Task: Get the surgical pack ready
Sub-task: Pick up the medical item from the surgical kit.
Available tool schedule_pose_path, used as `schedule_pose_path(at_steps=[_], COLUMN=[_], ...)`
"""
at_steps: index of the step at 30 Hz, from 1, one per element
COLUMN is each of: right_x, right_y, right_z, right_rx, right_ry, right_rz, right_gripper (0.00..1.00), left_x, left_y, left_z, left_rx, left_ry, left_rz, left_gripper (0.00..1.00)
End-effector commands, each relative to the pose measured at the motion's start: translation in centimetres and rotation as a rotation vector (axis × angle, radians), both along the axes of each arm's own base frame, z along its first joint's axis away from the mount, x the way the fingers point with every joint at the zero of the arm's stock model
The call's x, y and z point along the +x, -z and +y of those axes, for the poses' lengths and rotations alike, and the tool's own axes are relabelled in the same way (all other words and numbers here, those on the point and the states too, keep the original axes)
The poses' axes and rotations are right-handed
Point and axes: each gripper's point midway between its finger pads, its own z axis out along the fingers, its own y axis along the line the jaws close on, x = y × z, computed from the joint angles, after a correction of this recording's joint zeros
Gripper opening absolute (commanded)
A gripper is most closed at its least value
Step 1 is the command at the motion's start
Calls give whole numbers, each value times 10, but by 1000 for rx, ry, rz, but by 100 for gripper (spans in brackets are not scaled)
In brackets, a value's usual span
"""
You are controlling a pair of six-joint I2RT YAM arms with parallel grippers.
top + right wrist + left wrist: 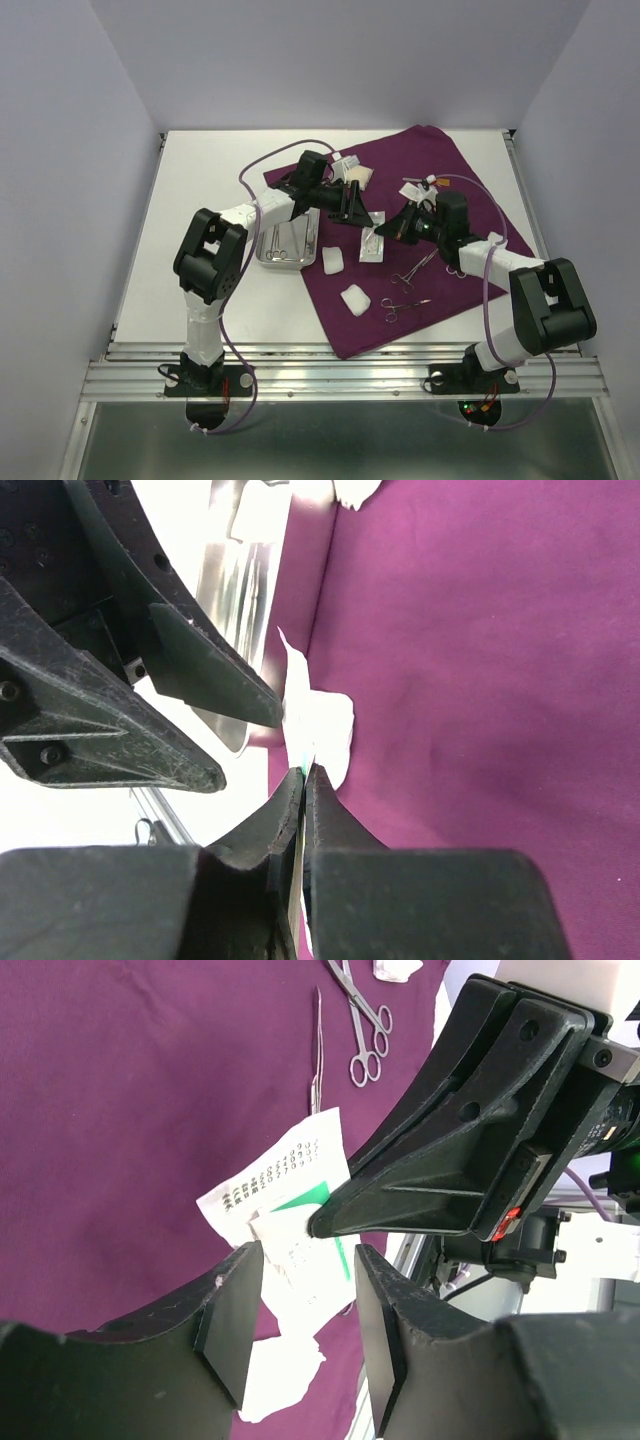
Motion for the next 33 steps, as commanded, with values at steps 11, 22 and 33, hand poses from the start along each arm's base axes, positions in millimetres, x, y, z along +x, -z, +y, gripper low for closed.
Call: schedule_pose_path(at_steps=[11,22,33], right_x=[9,8,9], right_y=[-37,-38,-33], right_z=[3,3,3], right_rx=[28,30,26], right_ry=[-15,-17,-13], right_rz=[-115,-115,-103], right_gripper=[1,1,1], left_x=[-1,0,-9], left_y=[12,22,4], left_z=[0,1,-6], left_rx=[14,27,-80], left_ry=[-19,-28,24], left_rz=[9,30,35], left_gripper=[47,53,6])
